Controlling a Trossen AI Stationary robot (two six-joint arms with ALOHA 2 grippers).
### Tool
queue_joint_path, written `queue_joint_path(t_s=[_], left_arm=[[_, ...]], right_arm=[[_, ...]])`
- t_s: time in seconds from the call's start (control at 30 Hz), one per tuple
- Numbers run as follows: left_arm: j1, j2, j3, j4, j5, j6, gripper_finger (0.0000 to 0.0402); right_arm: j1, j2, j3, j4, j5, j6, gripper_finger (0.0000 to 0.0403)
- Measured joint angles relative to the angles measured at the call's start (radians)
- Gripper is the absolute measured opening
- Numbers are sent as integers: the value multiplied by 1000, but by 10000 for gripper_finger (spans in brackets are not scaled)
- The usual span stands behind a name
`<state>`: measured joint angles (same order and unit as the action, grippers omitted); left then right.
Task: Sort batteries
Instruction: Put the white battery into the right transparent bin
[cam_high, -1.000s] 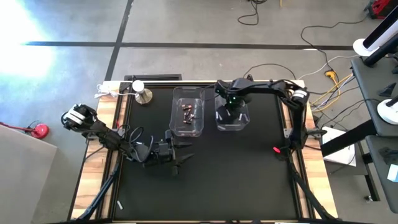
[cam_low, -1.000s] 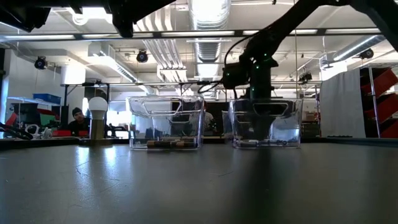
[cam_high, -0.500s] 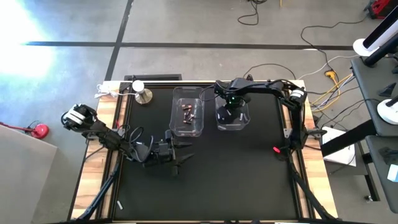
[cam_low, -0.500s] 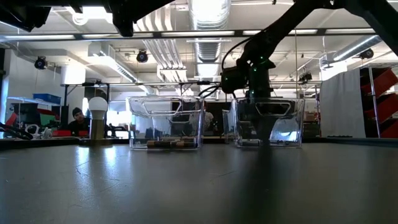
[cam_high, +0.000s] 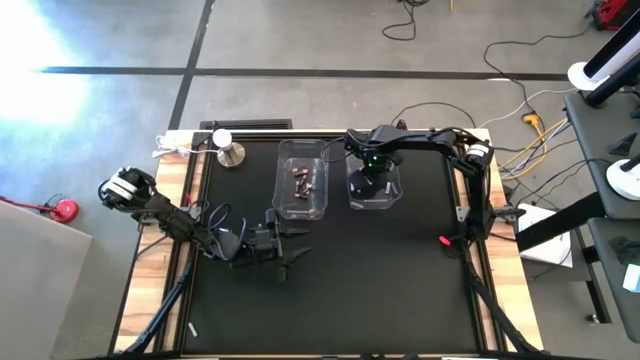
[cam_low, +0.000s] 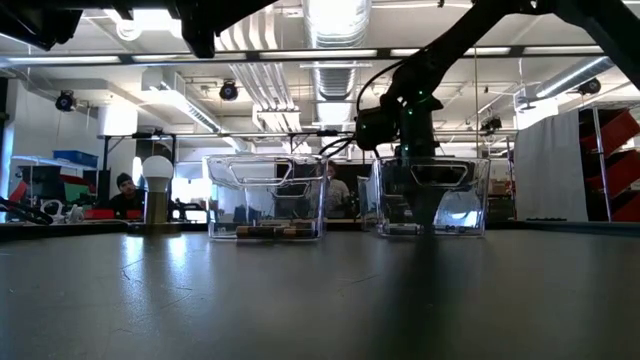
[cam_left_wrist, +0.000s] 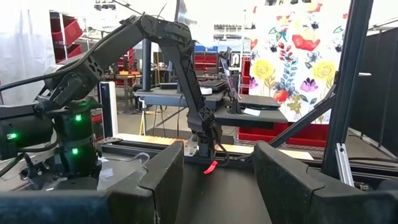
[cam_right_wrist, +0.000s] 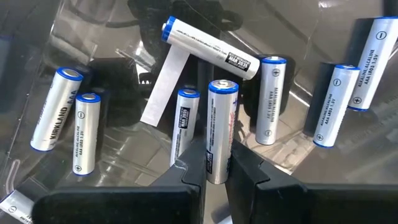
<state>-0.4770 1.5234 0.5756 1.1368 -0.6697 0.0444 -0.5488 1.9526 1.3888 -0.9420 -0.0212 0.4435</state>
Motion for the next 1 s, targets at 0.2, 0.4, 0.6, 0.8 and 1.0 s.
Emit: queue_joint_path(t_s=[0.2, 0.4, 0.6, 0.8, 1.0], left_arm=[[0, 0, 2, 0, 0, 2, 173], [0, 5, 2, -1, 0, 3, 173], [0, 5, 2, 0, 0, 3, 173], [0, 5, 2, 0, 0, 3, 173], [0, 5, 2, -13, 30, 3, 173]], right_arm=[[0, 0, 0, 5, -2, 9, 29], [0, 0, -1, 9, -1, 14, 49], [0, 1, -1, 10, -1, 13, 84], [0, 0, -1, 10, -1, 13, 100], [9, -48, -5, 10, 9, 12, 127]])
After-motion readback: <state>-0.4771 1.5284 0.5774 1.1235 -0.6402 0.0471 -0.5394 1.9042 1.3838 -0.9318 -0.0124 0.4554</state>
